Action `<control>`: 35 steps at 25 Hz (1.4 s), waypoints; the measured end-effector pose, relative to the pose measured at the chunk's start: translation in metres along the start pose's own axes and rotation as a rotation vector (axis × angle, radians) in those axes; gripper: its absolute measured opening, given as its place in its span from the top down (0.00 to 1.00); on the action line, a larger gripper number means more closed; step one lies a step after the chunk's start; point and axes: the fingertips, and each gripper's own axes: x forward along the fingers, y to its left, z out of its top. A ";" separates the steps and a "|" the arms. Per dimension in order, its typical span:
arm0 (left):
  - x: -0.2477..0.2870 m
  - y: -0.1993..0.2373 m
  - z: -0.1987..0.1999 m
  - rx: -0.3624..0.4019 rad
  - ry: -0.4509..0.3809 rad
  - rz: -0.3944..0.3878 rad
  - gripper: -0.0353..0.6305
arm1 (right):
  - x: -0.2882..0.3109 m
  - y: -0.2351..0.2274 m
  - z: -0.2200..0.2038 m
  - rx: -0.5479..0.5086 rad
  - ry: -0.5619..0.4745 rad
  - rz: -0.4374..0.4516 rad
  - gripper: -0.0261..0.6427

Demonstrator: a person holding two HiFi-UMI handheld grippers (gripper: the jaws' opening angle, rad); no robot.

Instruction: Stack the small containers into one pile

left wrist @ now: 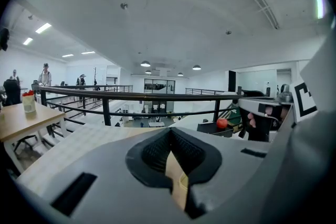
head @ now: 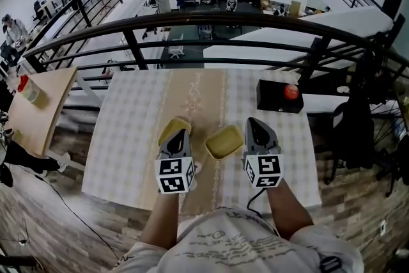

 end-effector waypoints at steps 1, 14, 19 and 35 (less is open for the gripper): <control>0.003 0.006 -0.005 0.007 0.013 0.003 0.94 | -0.001 0.002 -0.003 -0.001 0.008 -0.002 0.96; 0.076 0.048 -0.130 0.185 0.348 -0.068 0.85 | 0.006 0.029 -0.039 -0.019 0.095 -0.028 0.96; 0.103 0.053 -0.164 0.206 0.467 -0.135 0.80 | 0.012 0.033 -0.048 -0.025 0.131 -0.059 0.96; 0.135 0.060 -0.240 0.331 0.720 -0.188 0.80 | 0.007 0.023 -0.085 -0.019 0.222 -0.132 0.96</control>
